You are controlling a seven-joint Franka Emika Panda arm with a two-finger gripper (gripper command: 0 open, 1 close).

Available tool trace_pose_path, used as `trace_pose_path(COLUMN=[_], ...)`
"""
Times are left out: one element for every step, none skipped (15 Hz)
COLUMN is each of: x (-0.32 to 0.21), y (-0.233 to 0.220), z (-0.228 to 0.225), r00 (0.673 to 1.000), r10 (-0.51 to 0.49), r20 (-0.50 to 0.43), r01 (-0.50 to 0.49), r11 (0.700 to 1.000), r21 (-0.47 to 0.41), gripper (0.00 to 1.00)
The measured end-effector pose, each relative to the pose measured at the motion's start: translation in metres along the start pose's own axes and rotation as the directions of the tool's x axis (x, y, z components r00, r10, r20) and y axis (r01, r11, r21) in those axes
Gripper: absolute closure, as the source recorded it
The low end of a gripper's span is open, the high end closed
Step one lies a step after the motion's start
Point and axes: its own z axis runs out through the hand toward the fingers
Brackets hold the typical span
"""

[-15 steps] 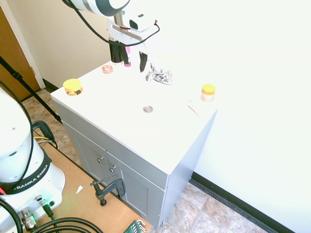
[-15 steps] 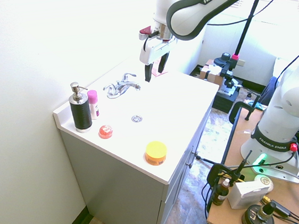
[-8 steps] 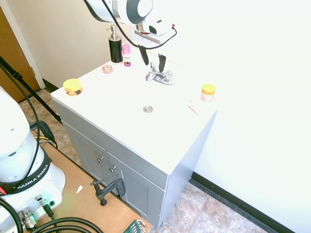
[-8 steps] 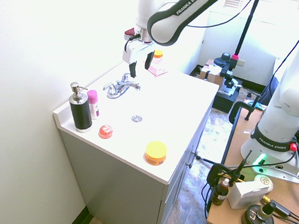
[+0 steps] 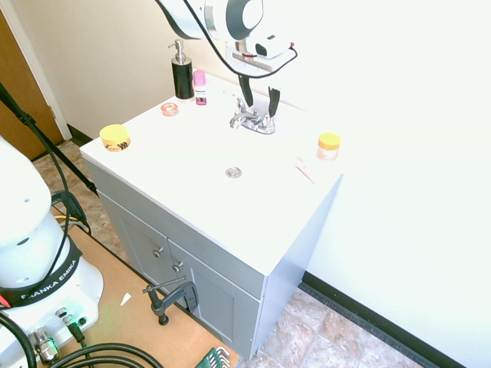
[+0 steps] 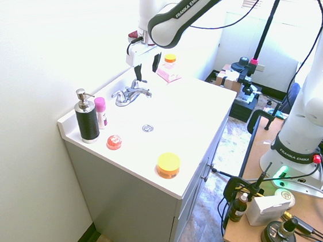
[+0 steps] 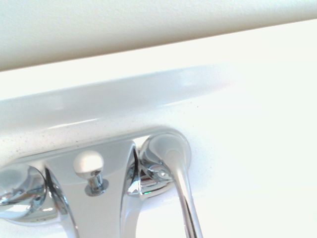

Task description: Turn off the cold water

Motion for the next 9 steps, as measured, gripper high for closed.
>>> trace_pose_path(x=[0.002, 0.005, 0.008, 0.011, 0.013, 0.015, 0.015, 0.017, 0.02], y=[0.002, 0.004, 0.006, 0.007, 0.008, 0.01, 0.01, 0.011, 0.014], z=[0.005, 0.01, 0.013, 0.016, 0.018, 0.019, 0.019, 0.019, 0.02], r00=[1.0, 1.0, 1.0, 1.0, 1.0, 1.0, 1.0, 1.0, 0.999], r10=[0.003, 0.007, 0.011, 0.016, 0.02, 0.022, 0.023, 0.026, 0.031], r20=[0.001, 0.0, -0.001, -0.002, -0.002, -0.004, -0.005, -0.006, -0.008], r01=[-0.003, -0.007, -0.011, -0.016, -0.02, -0.022, -0.023, -0.026, -0.031], r11=[1.0, 1.0, 1.0, 0.999, 0.999, 0.999, 0.999, 0.999, 0.999], r21=[-0.01, -0.019, -0.025, -0.029, -0.033, -0.035, -0.037, -0.038, -0.041], gripper=[0.0, 0.0, 0.0, 0.0, 0.0, 0.0, 0.0, 0.0, 0.0])
